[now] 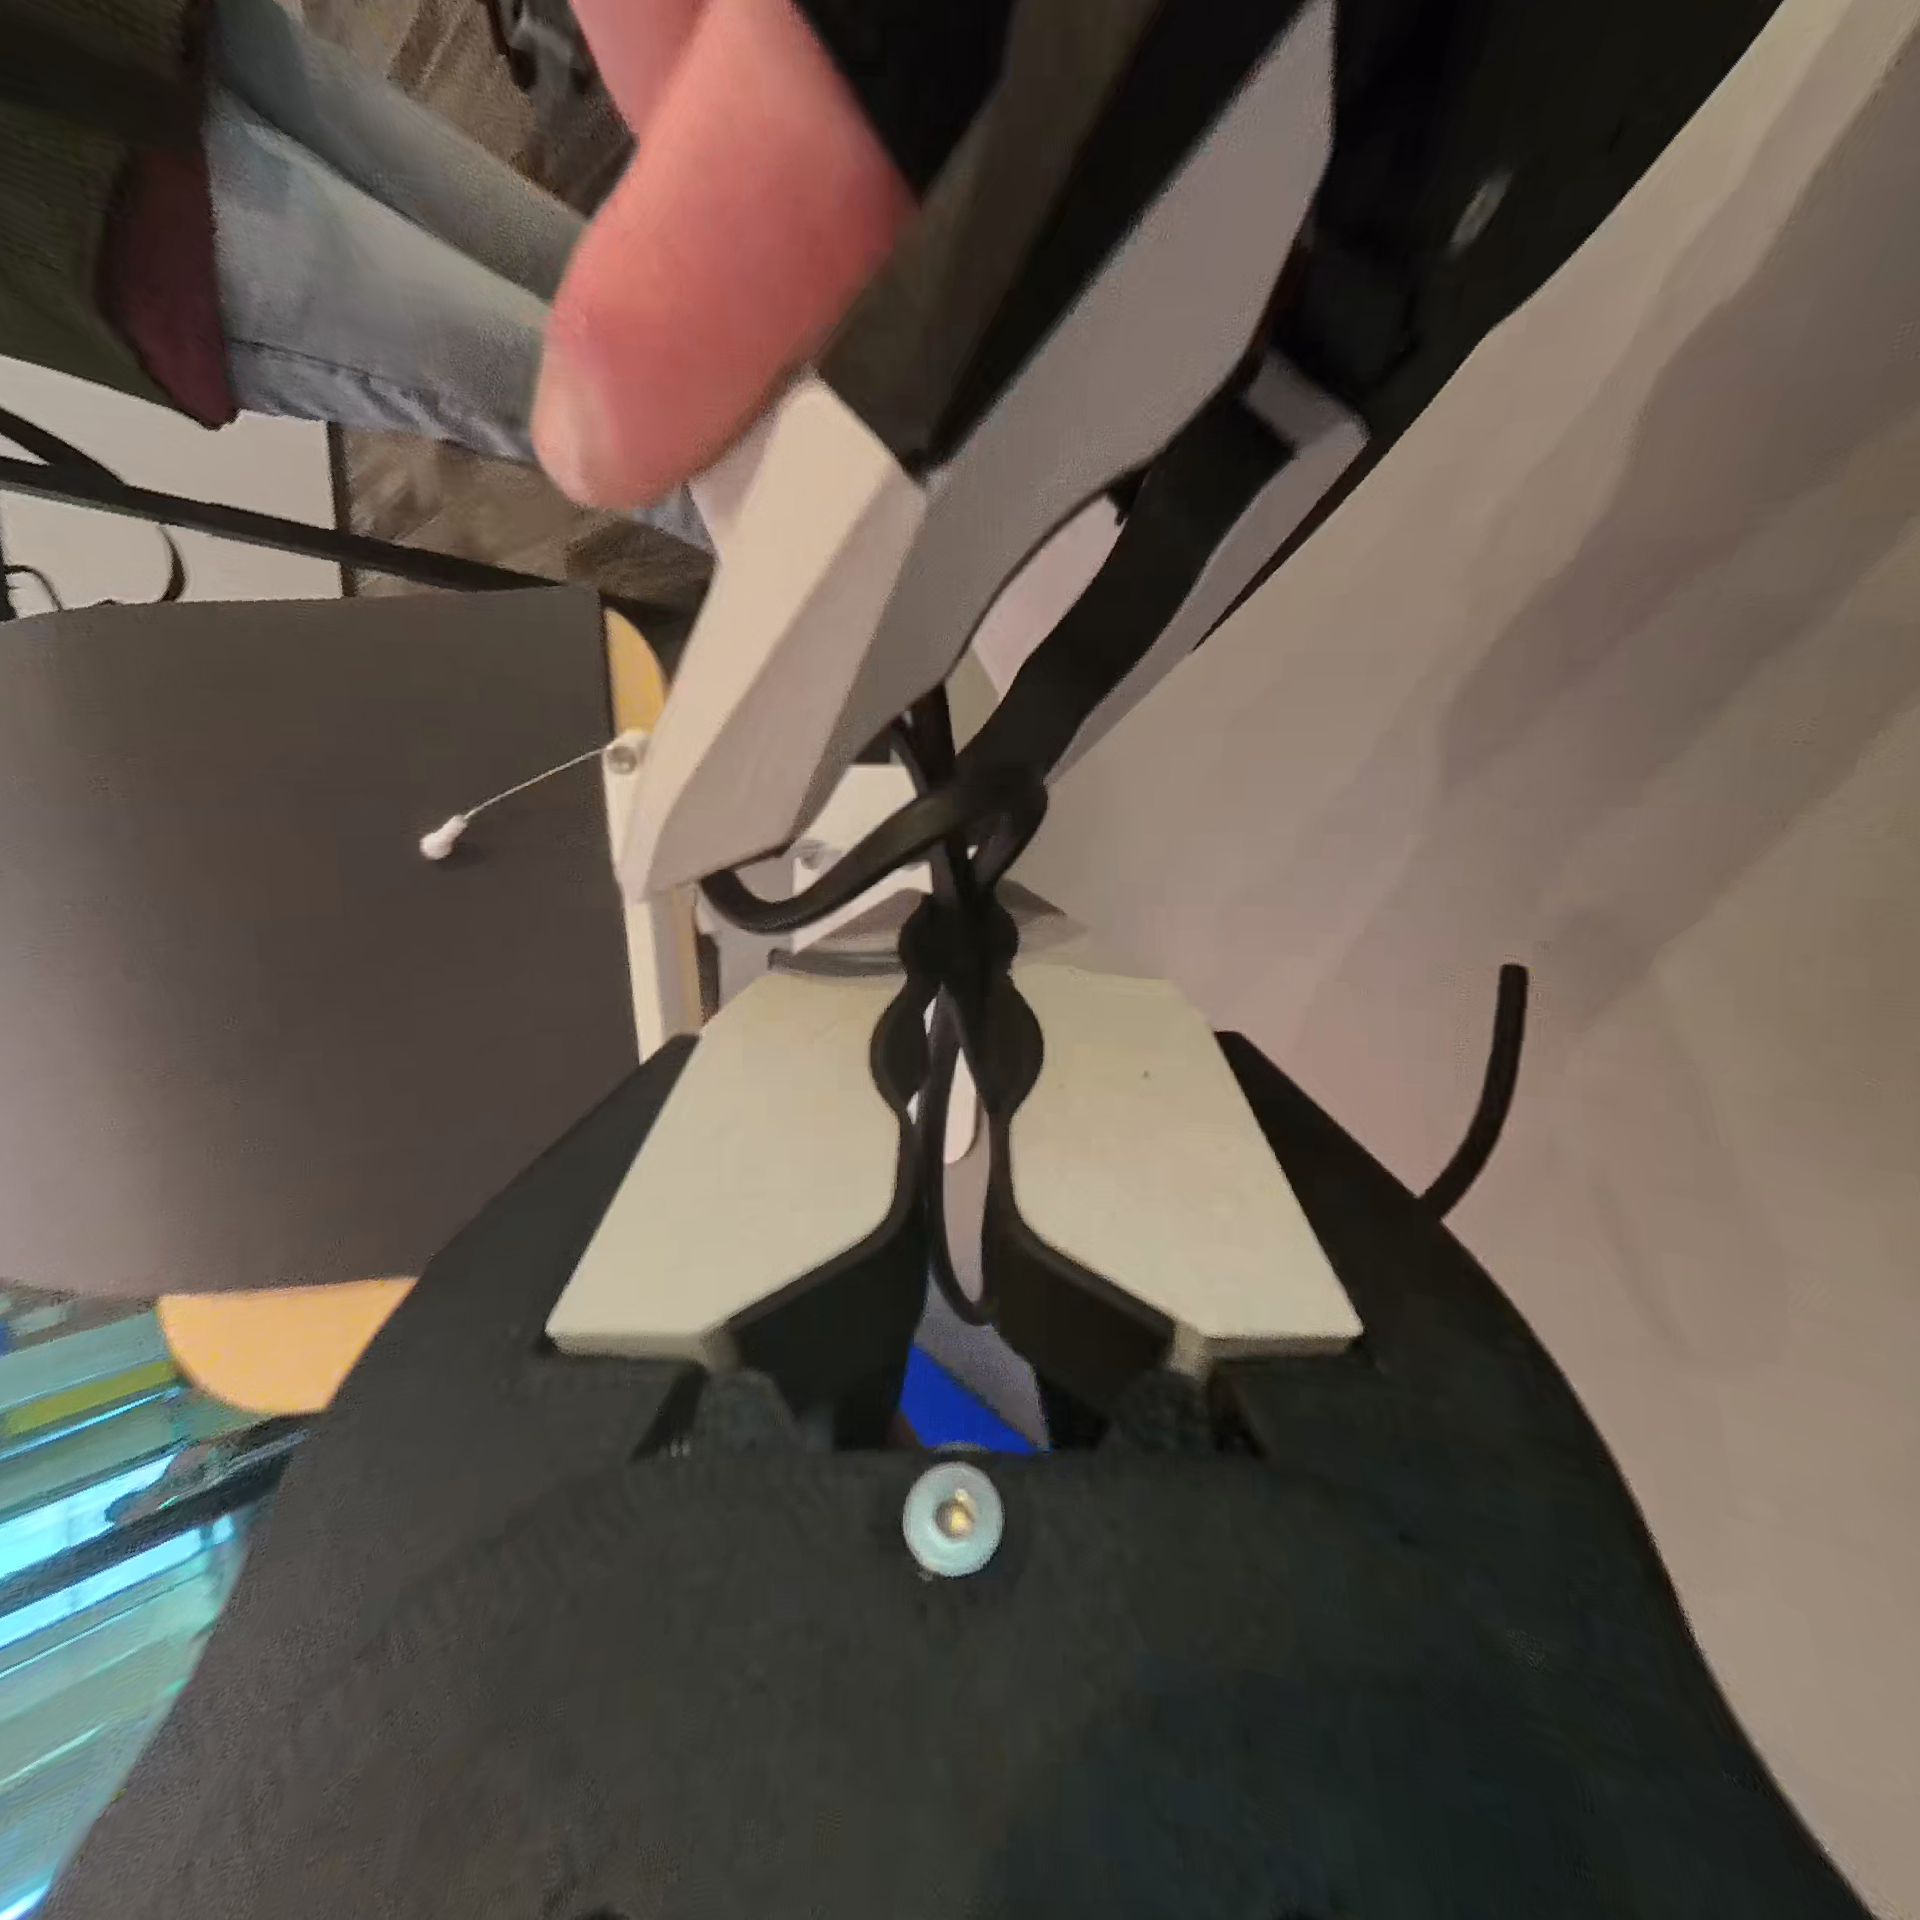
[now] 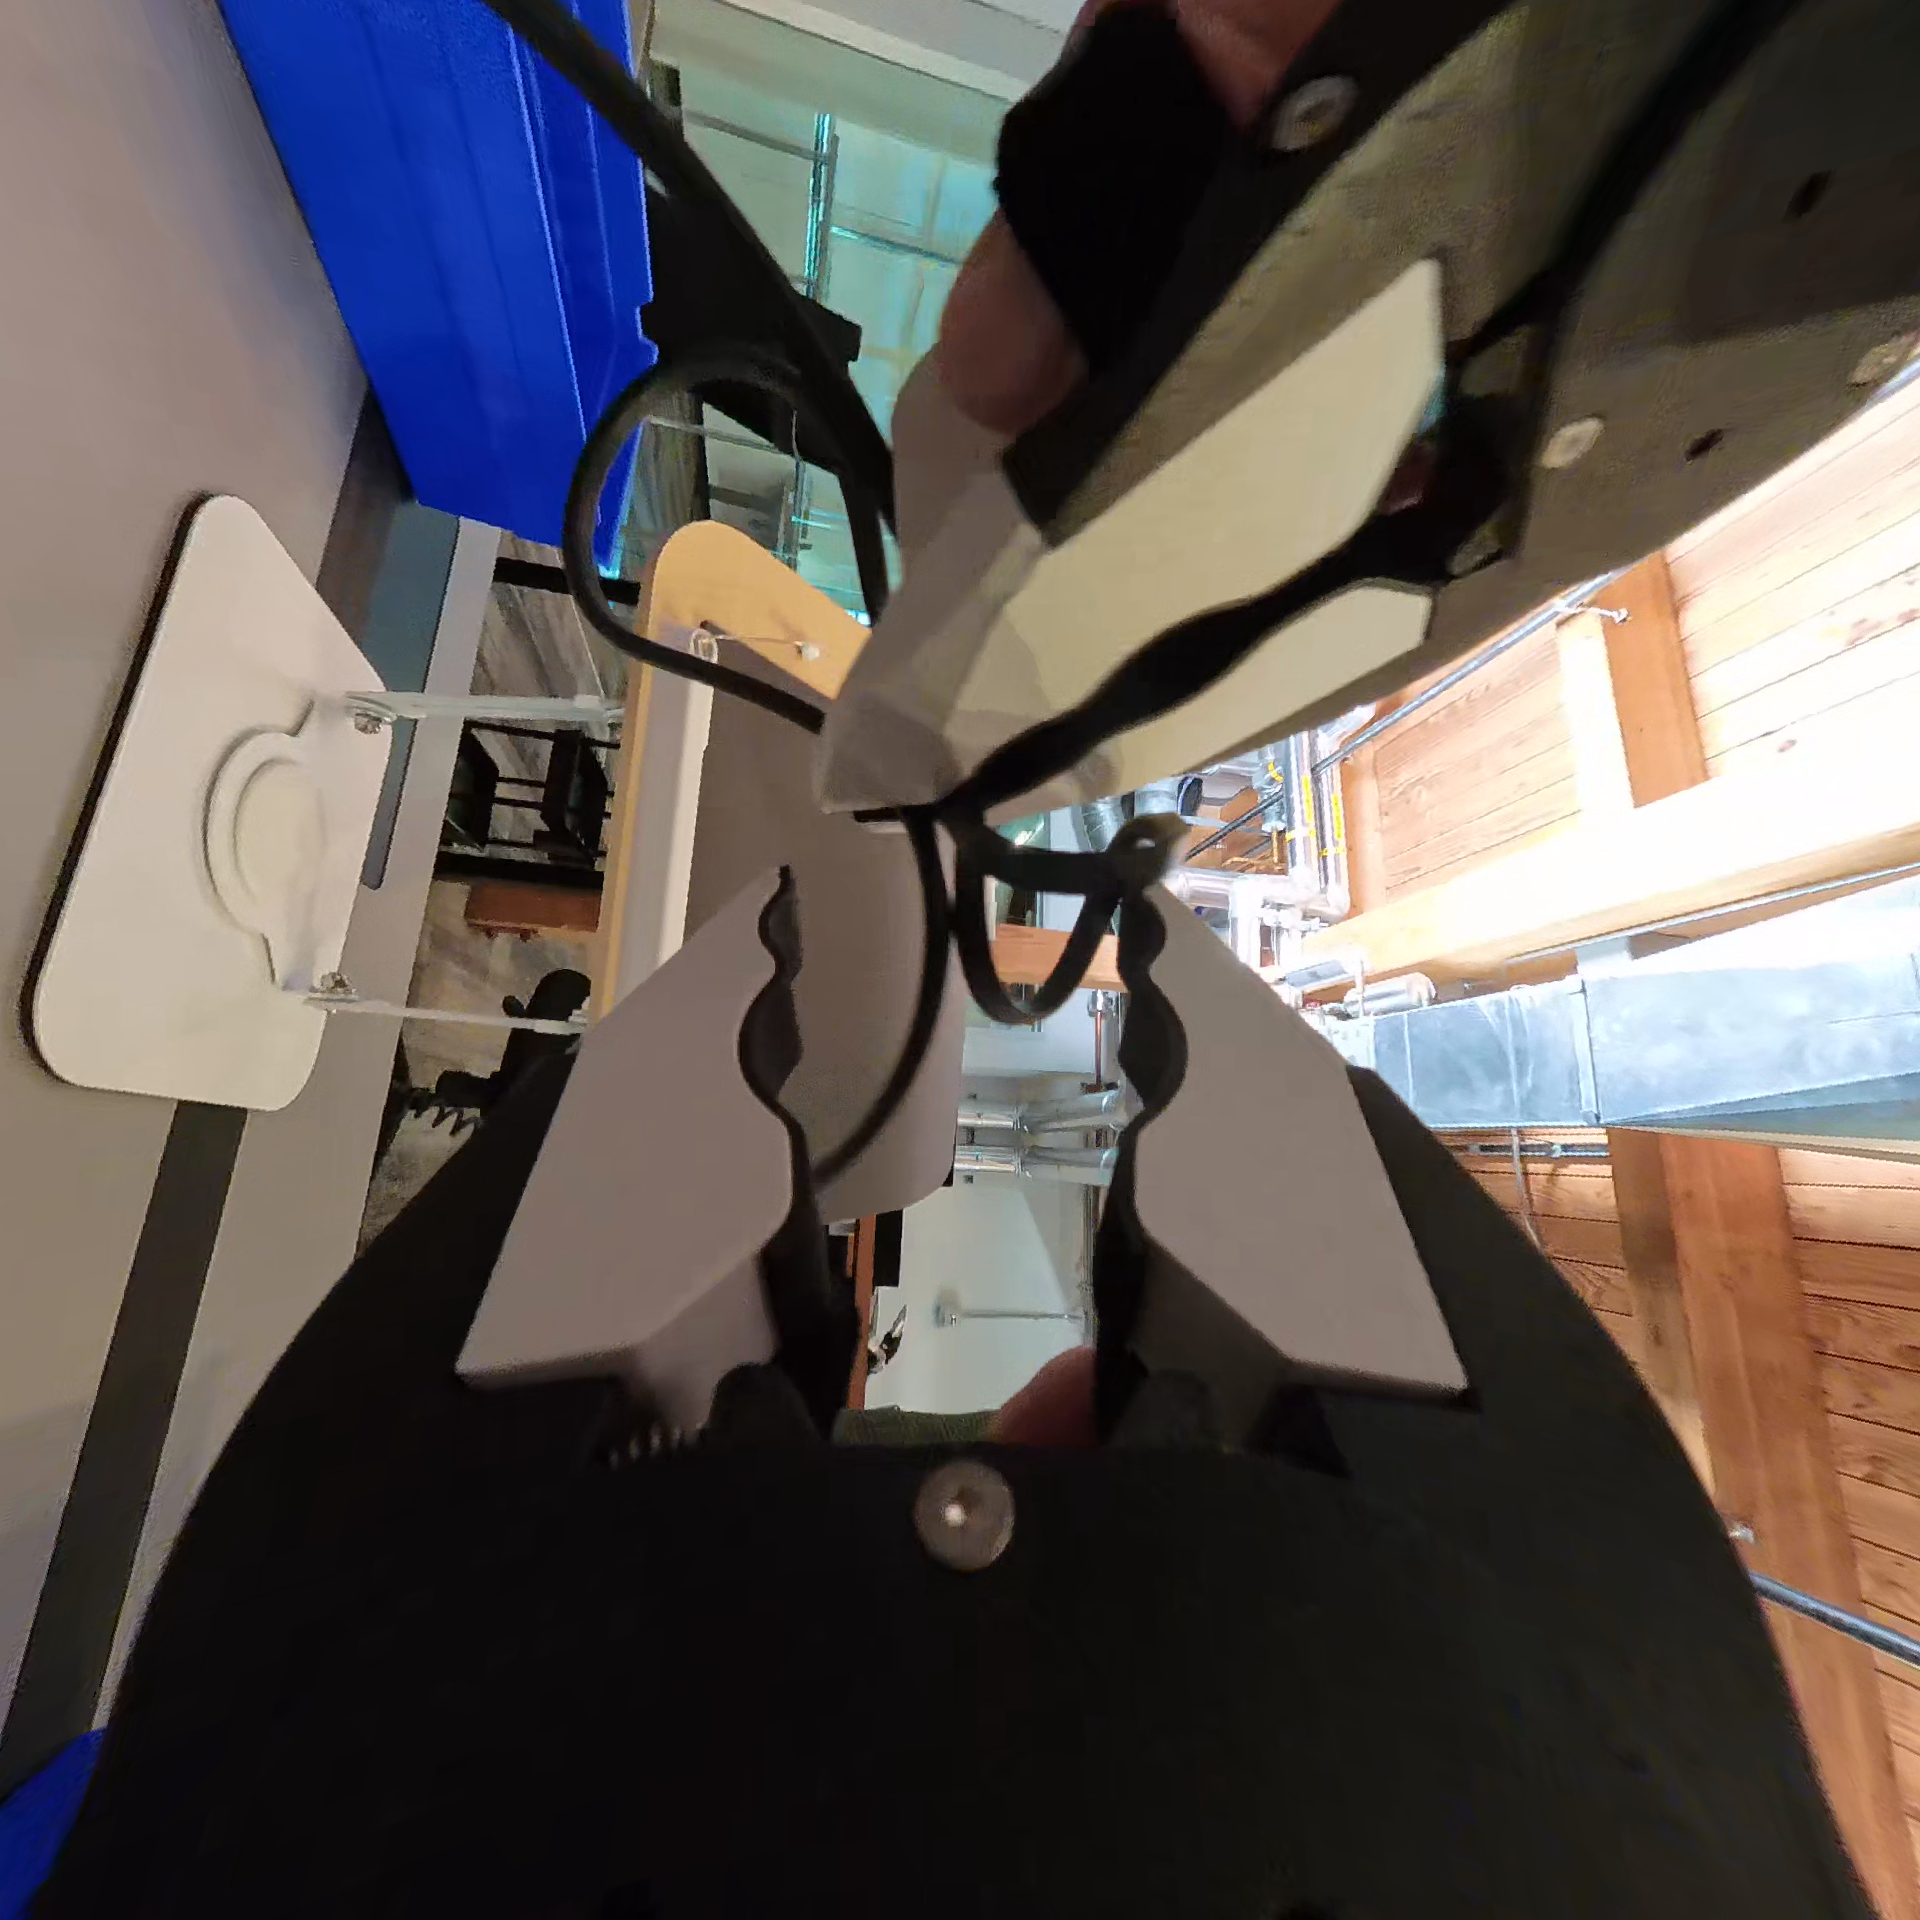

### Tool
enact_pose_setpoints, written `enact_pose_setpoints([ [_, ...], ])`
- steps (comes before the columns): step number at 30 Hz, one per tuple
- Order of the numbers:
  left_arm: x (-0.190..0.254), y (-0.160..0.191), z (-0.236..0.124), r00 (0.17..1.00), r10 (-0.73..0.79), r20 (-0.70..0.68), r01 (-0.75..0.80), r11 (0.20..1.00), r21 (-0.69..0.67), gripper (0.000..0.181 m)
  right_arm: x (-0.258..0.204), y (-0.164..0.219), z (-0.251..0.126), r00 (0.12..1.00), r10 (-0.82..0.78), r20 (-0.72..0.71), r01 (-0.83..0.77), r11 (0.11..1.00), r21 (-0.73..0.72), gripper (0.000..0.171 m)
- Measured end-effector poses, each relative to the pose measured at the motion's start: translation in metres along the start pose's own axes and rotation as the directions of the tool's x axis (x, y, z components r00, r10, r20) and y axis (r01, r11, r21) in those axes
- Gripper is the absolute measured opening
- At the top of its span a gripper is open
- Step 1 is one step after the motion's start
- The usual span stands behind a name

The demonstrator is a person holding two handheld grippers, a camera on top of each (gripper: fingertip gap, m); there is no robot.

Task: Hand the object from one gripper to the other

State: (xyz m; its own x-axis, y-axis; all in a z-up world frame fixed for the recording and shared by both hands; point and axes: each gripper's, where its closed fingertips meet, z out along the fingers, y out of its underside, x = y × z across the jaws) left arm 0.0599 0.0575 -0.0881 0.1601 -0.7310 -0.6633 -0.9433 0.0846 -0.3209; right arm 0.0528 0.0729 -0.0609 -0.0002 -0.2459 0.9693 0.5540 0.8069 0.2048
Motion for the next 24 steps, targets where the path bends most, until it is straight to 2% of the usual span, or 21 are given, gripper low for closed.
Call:
enact_pose_setpoints([
  [4,0.001,-0.008,-0.007,0.995,-0.068,-0.076,0.073,0.995,0.067,0.004,-0.012,0.001,0.005,1.000,-0.014,0.020,0.015,1.000,-0.008,0.058],
  [5,0.002,-0.007,-0.008,0.993,-0.076,-0.093,0.083,0.994,0.072,0.005,-0.010,0.000,0.006,1.000,-0.013,0.002,0.013,1.000,-0.004,0.053],
  [7,0.001,-0.005,-0.007,0.988,-0.104,-0.115,0.114,0.990,0.081,0.005,-0.003,-0.001,0.005,0.999,-0.018,-0.044,0.018,1.000,-0.005,0.031],
  [12,0.007,-0.005,-0.005,0.977,-0.129,-0.171,0.147,0.985,0.093,0.005,0.005,-0.002,0.005,0.995,-0.016,-0.102,0.015,1.000,-0.018,0.001],
  [17,0.007,-0.006,-0.003,0.966,-0.160,-0.202,0.184,0.978,0.103,0.005,0.004,0.001,0.005,0.997,0.014,-0.078,-0.017,0.999,-0.030,0.000],
  [24,0.002,-0.011,-0.004,0.968,-0.196,-0.156,0.220,0.963,0.157,0.010,0.009,0.011,0.004,0.986,0.154,-0.057,-0.156,0.987,-0.041,0.000],
])
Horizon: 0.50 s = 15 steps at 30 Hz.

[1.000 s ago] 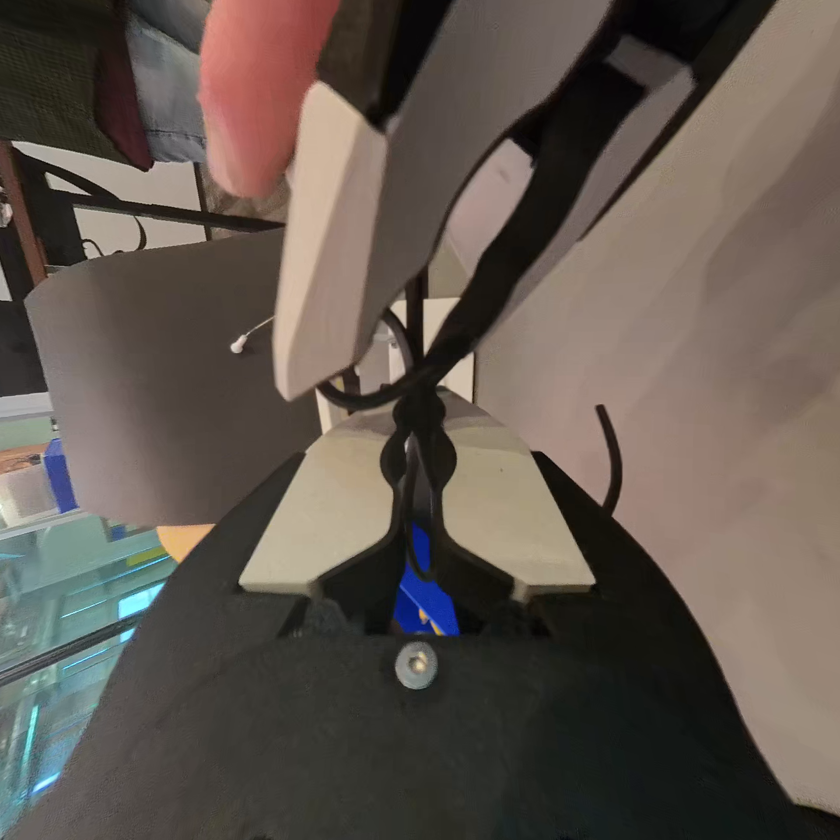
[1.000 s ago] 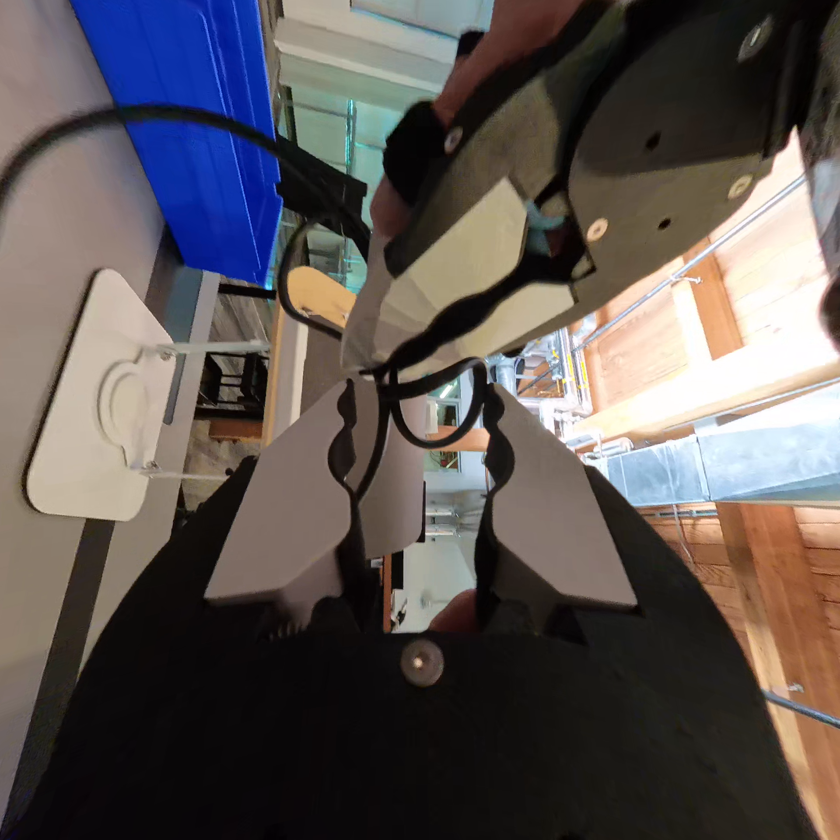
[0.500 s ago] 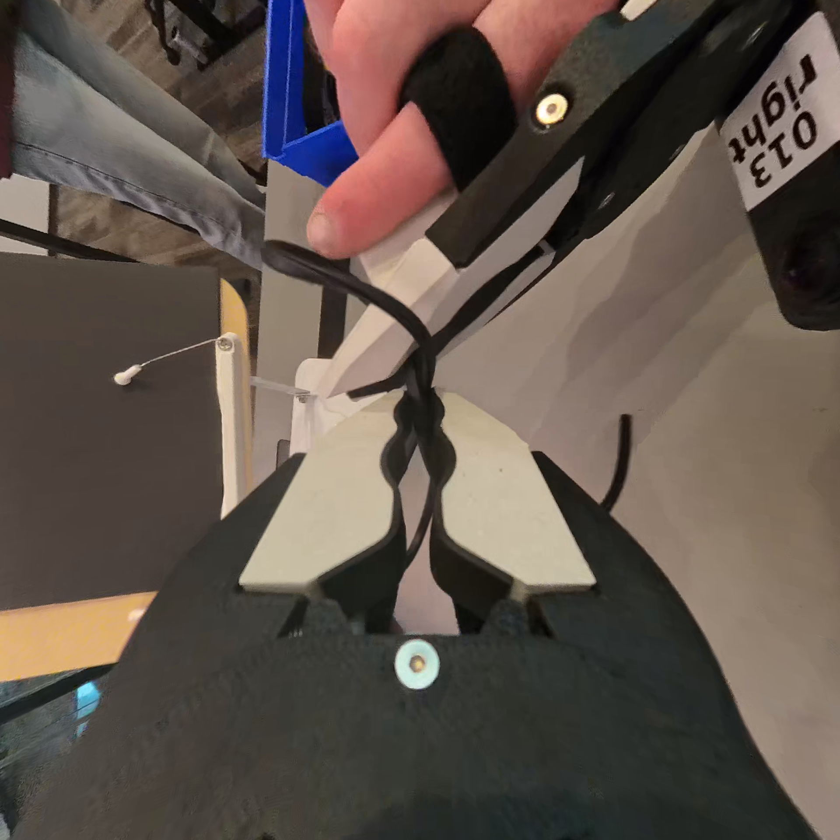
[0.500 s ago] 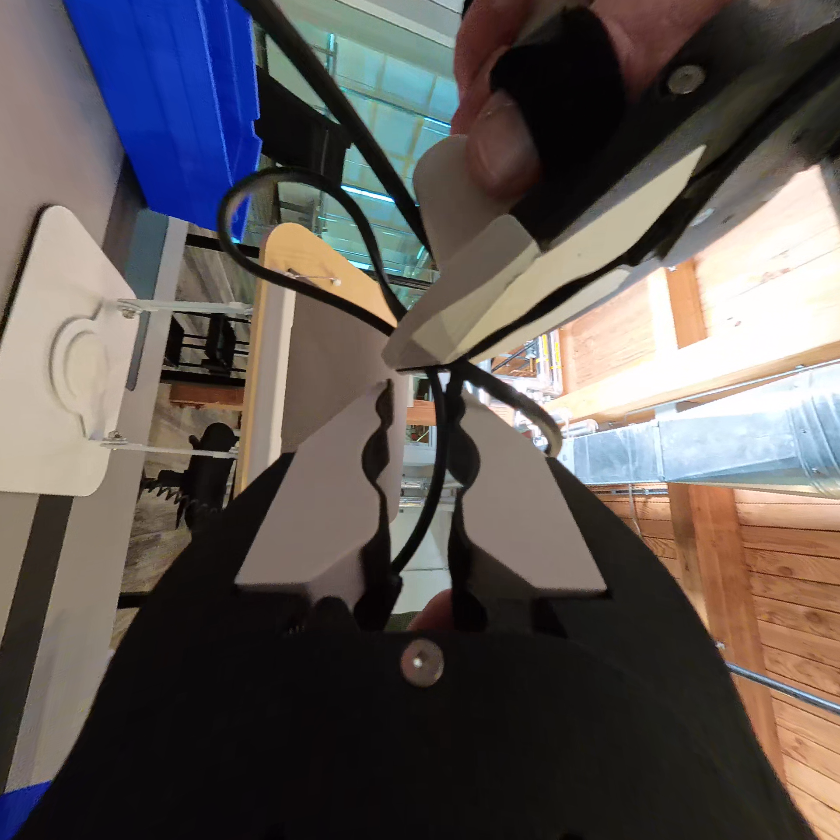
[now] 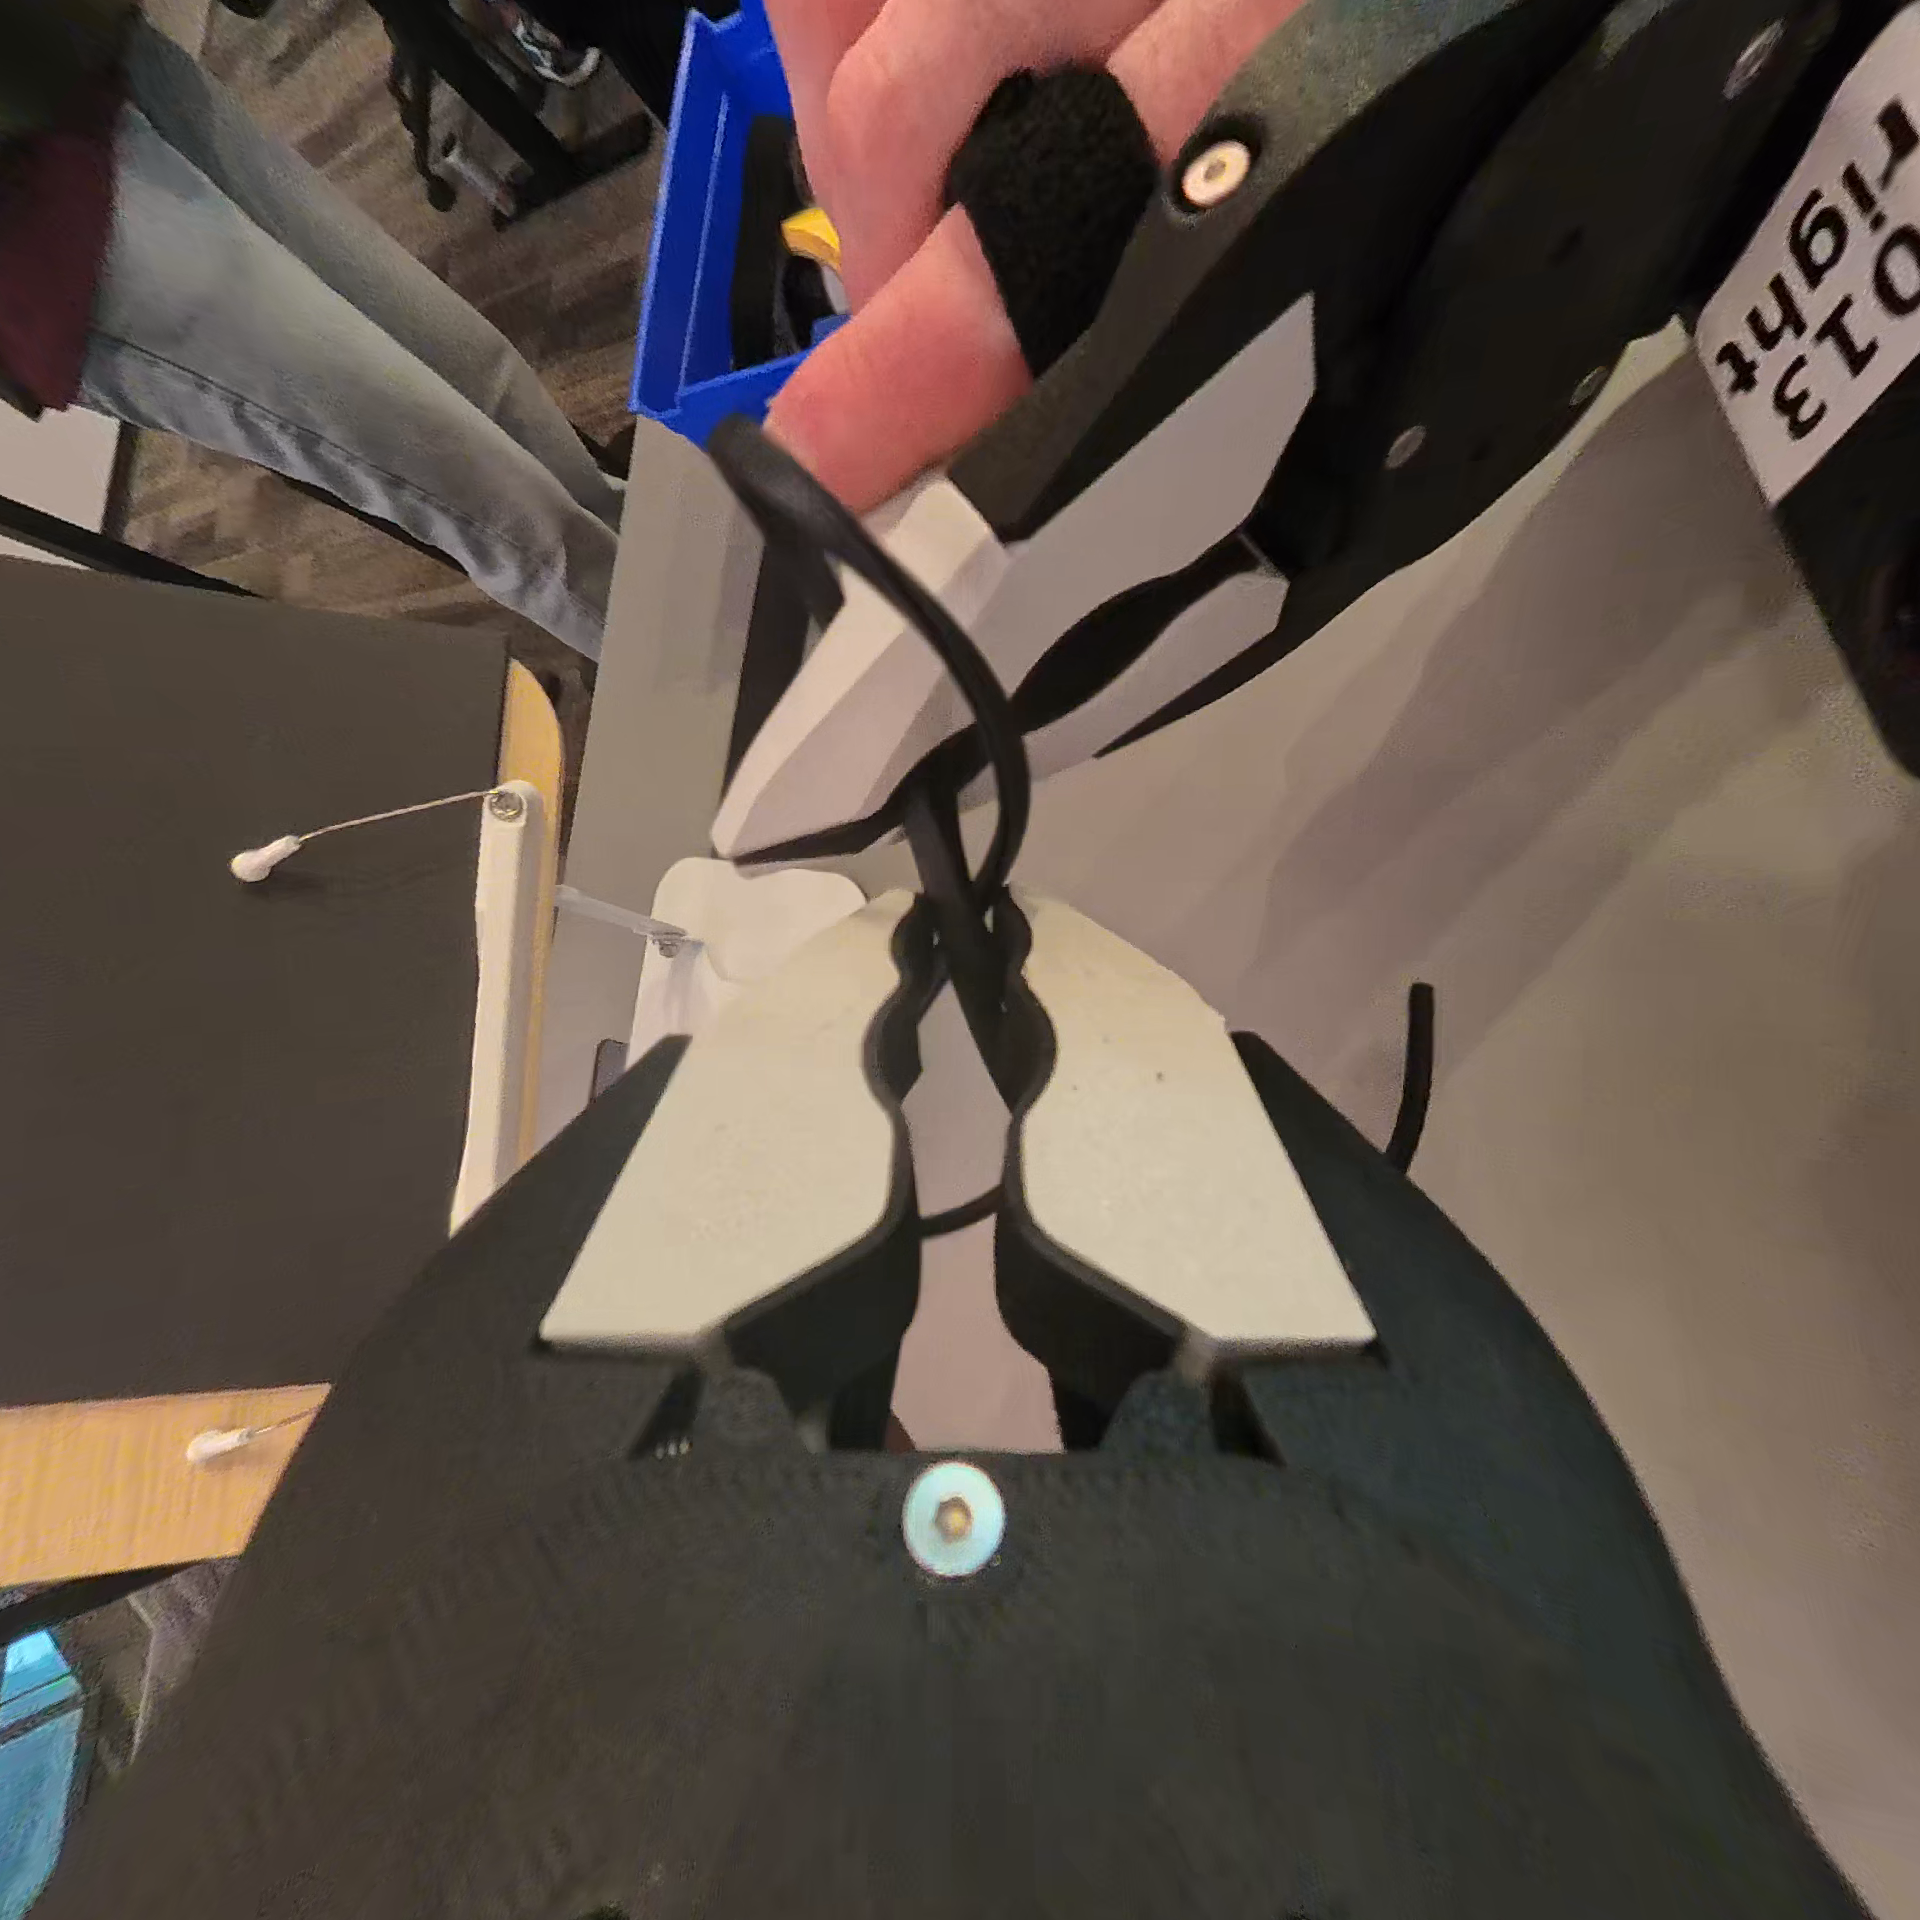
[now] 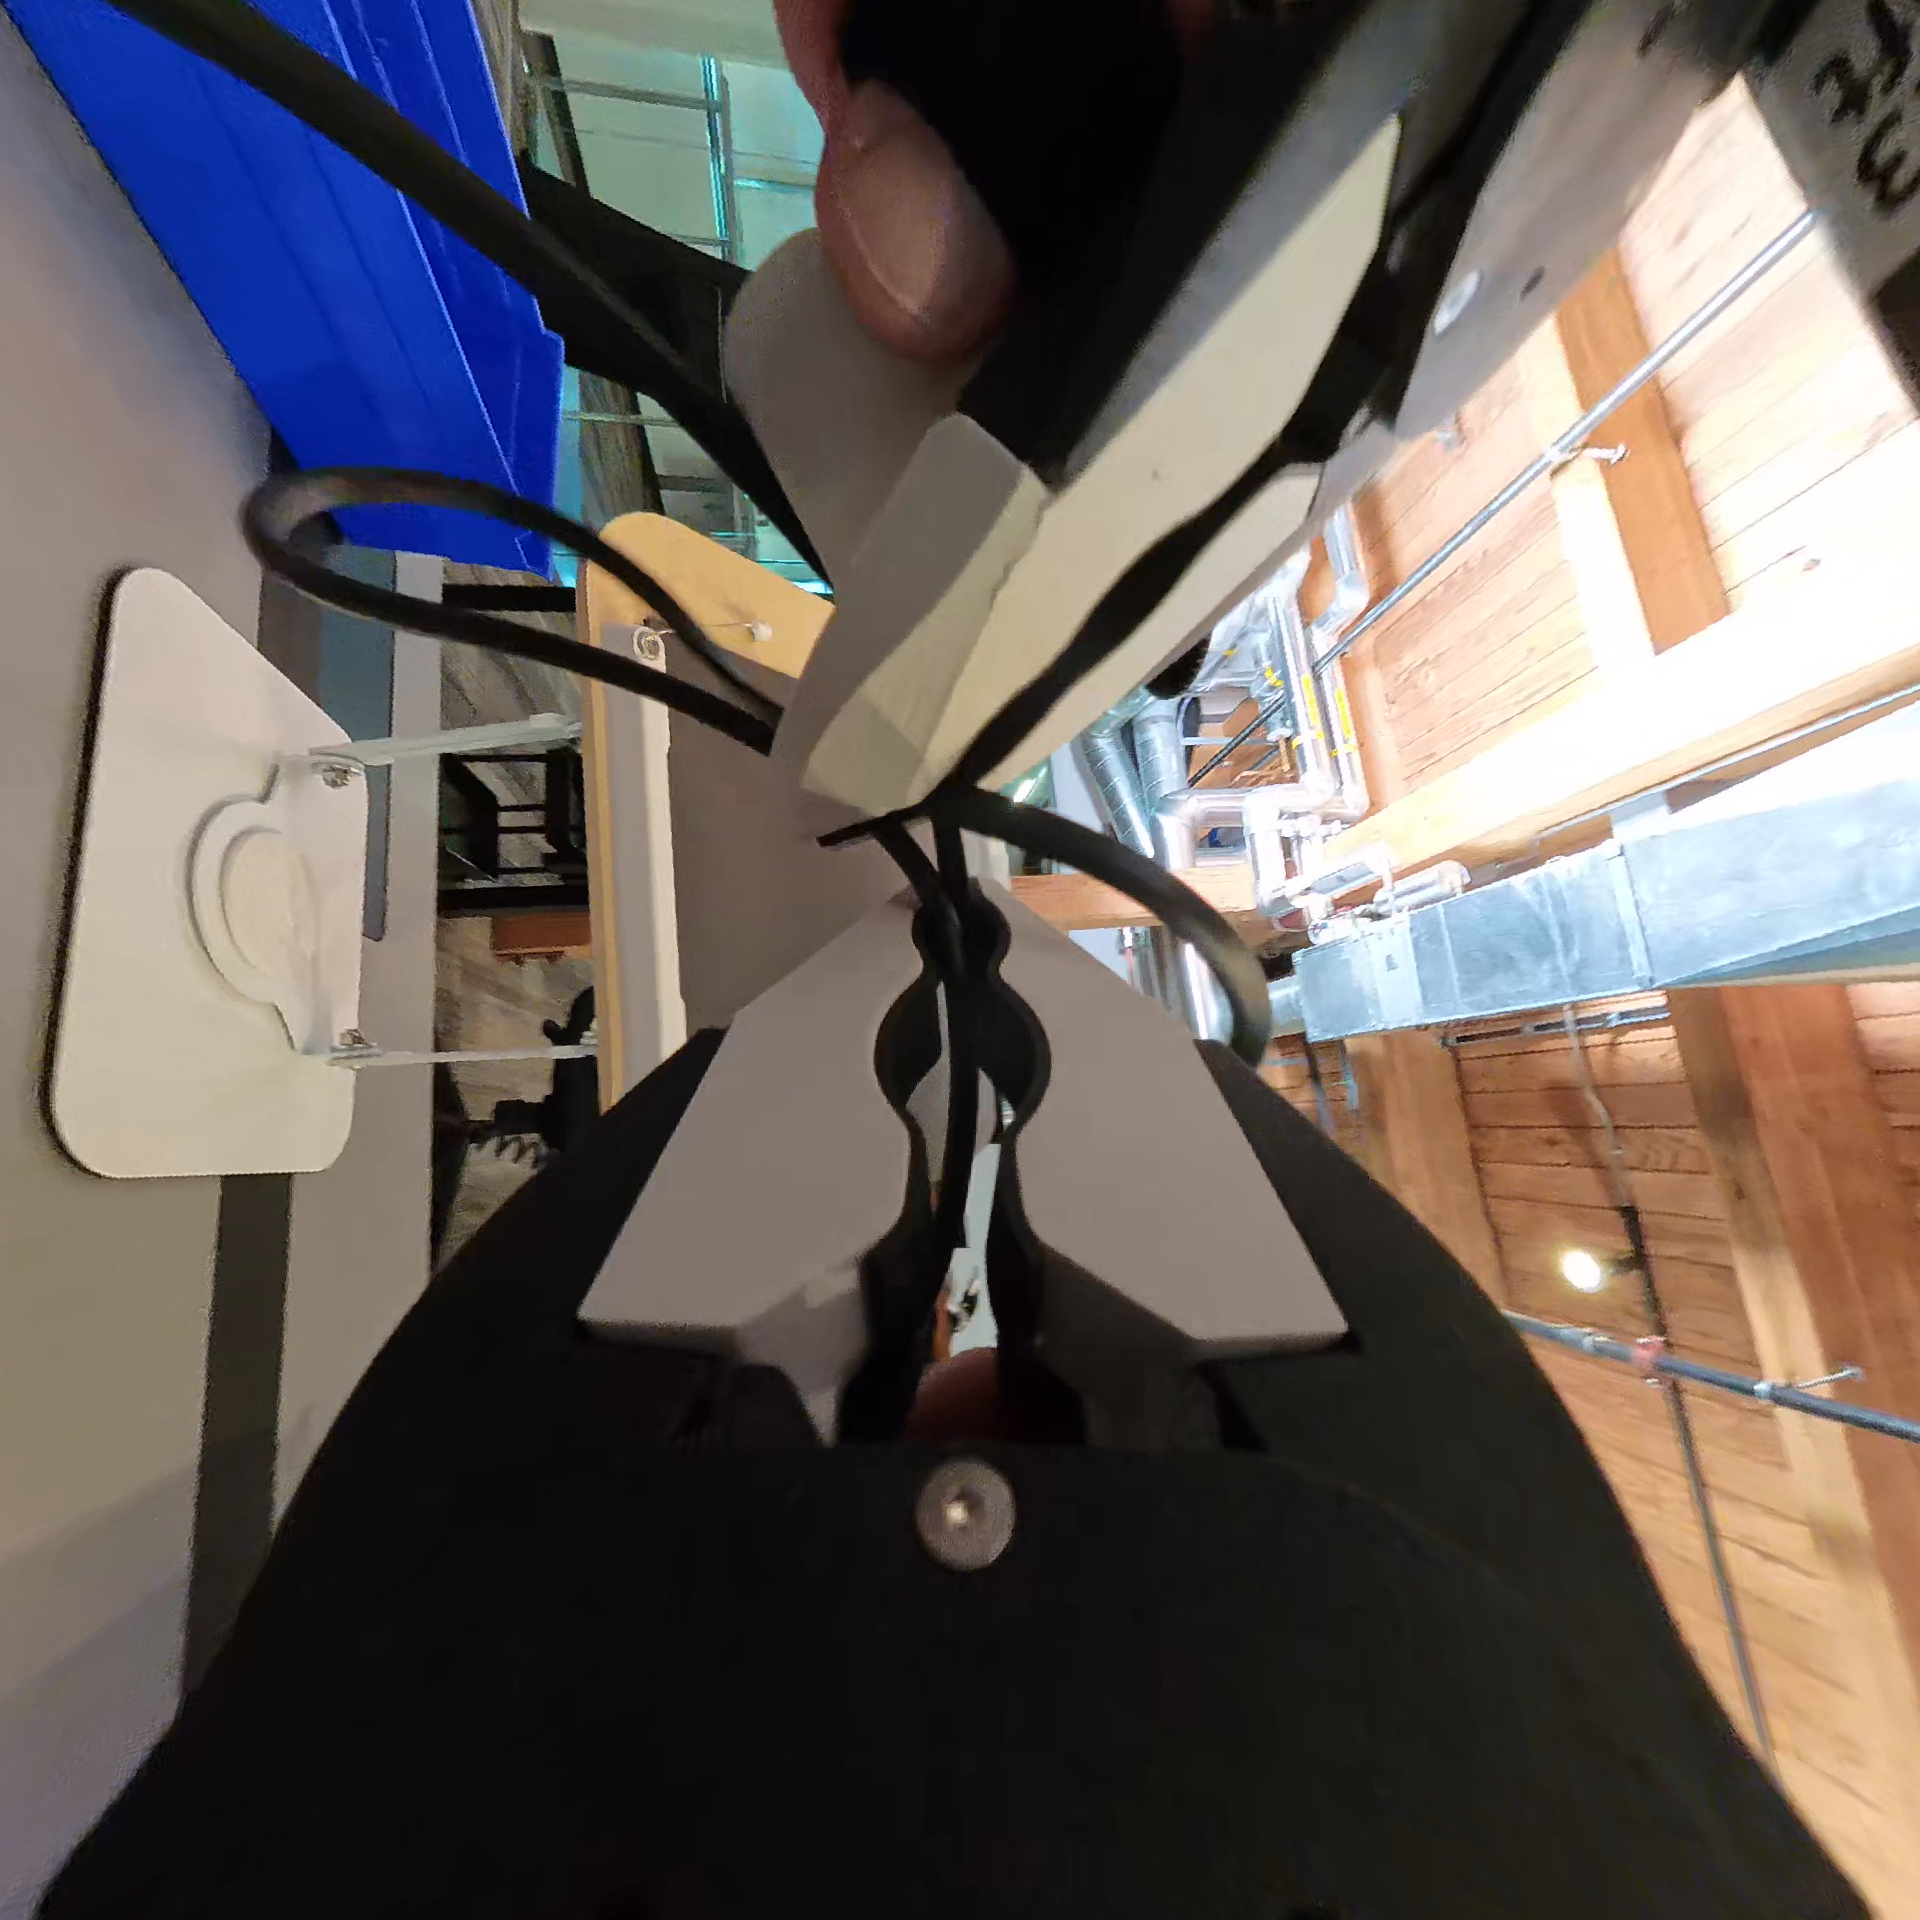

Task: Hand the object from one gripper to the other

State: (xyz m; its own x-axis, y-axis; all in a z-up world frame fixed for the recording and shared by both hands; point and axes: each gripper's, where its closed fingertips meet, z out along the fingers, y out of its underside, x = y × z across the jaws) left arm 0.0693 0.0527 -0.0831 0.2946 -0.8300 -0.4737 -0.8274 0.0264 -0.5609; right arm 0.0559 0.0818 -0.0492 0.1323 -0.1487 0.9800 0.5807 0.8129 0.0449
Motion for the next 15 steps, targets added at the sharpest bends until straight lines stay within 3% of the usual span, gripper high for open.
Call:
enact_pose_setpoints([
  [6,-0.006,-0.002,-0.008,0.995,-0.008,0.095,0.002,0.998,0.057,0.031,0.008,0.010,0.001,0.985,0.171,0.018,-0.171,0.985,-0.007,0.000],
  [15,-0.010,-0.006,-0.017,0.984,-0.044,0.173,0.021,0.991,0.129,0.043,0.013,0.021,0.002,0.962,0.273,0.017,-0.271,0.961,-0.049,0.000],
])
